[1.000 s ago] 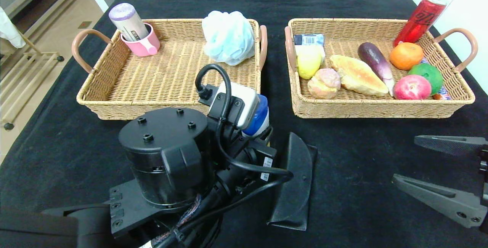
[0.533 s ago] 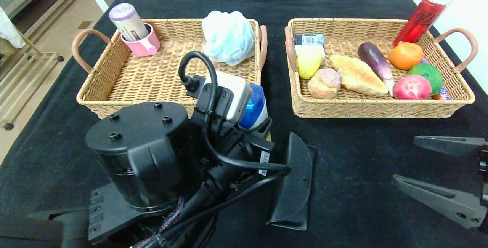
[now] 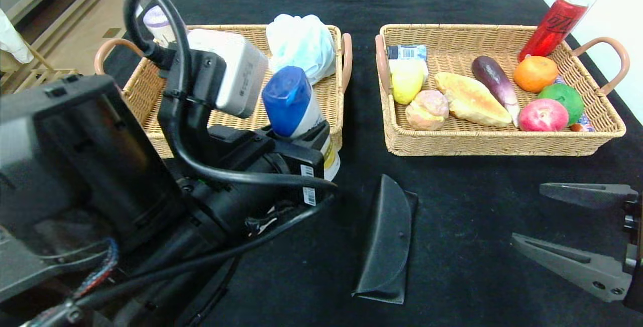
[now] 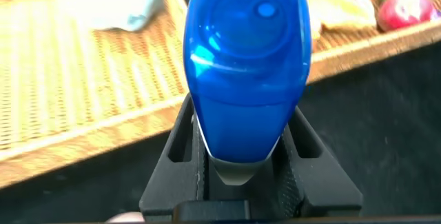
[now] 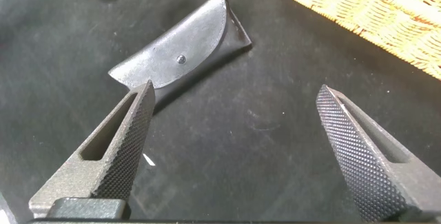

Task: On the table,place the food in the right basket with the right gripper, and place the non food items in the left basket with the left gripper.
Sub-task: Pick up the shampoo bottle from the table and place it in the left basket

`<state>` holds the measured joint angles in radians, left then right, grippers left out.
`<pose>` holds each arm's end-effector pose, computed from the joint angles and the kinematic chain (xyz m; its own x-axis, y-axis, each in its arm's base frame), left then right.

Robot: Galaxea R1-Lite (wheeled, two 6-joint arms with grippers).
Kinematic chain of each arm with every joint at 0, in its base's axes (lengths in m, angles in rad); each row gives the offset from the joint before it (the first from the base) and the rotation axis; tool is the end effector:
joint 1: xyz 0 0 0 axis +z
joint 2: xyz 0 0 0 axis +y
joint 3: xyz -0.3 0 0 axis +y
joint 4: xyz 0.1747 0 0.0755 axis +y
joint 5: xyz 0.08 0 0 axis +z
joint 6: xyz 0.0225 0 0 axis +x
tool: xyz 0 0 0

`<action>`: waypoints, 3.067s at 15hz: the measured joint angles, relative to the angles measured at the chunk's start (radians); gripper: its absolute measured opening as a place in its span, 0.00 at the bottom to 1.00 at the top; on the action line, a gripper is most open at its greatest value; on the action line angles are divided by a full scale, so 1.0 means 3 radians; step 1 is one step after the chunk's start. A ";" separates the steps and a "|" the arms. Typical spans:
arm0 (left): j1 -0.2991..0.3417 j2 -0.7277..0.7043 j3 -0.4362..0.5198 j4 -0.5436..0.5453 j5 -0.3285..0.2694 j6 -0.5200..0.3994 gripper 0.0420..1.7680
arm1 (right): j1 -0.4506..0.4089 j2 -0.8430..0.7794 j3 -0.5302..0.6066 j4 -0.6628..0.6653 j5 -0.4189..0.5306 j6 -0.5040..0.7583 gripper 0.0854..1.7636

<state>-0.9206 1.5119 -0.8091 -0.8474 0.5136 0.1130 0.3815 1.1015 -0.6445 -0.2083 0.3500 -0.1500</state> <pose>0.1680 -0.2026 0.2585 0.9128 -0.3886 0.1255 0.3866 0.9213 0.0412 0.1386 0.0639 0.2333 0.7173 0.6572 -0.2312 -0.6849 0.7260 -0.0614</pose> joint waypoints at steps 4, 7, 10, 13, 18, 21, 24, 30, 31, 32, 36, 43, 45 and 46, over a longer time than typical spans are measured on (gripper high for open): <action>0.0201 -0.0111 -0.0120 0.0036 0.0000 0.0024 0.31 | 0.0000 0.0000 0.0006 -0.0003 0.0001 -0.0001 0.97; 0.0404 -0.0160 -0.0314 0.0344 -0.0008 0.0035 0.31 | 0.0003 0.0001 0.0011 0.0000 0.0002 -0.0001 0.97; 0.0632 -0.0186 -0.0538 0.0567 -0.0072 0.0035 0.31 | 0.0009 0.0005 0.0016 -0.0004 0.0002 -0.0001 0.97; 0.0896 -0.0145 -0.0760 0.0721 -0.0184 0.0051 0.31 | 0.0011 0.0000 0.0016 -0.0006 0.0002 -0.0003 0.97; 0.1331 0.0211 -0.1233 0.0772 -0.0333 0.0135 0.31 | -0.0001 -0.0024 -0.0004 -0.0009 0.0004 -0.0003 0.97; 0.1494 0.0496 -0.1565 0.0770 -0.0336 0.0250 0.31 | -0.0013 -0.0030 -0.0009 -0.0048 0.0002 0.0001 0.97; 0.1584 0.0757 -0.1887 0.0771 -0.0319 0.0379 0.31 | -0.0023 -0.0032 0.0004 -0.0082 0.0000 0.0008 0.97; 0.1634 0.1135 -0.2219 0.0767 -0.0280 0.0513 0.31 | -0.0038 -0.0037 0.0003 -0.0101 0.0001 0.0013 0.97; 0.1648 0.1172 -0.2240 0.0766 -0.0277 0.0513 0.31 | -0.0039 -0.0040 0.0001 -0.0102 0.0002 0.0014 0.97; 0.1655 0.1201 -0.2248 0.0763 -0.0263 0.0513 0.31 | -0.0040 -0.0045 0.0001 -0.0102 0.0004 0.0014 0.97; 0.1660 0.1278 -0.2264 0.0724 -0.0206 0.0513 0.45 | -0.0042 -0.0064 -0.0001 -0.0104 0.0002 0.0011 0.97; 0.1637 0.1240 -0.2184 0.0737 -0.0146 0.0515 0.76 | -0.0040 -0.0069 0.0004 -0.0117 0.0002 0.0013 0.97; 0.1629 0.1166 -0.2120 0.0762 -0.0149 0.0521 0.80 | -0.0040 -0.0069 0.0006 -0.0117 0.0001 0.0013 0.97; 0.1626 0.1123 -0.2083 0.0766 -0.0150 0.0524 0.82 | -0.0040 -0.0067 0.0006 -0.0117 0.0001 0.0014 0.97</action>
<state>-0.4328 1.8487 -1.4340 -0.6177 0.4685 0.2702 0.3694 1.0813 -0.6426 -0.2434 0.3502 -0.1457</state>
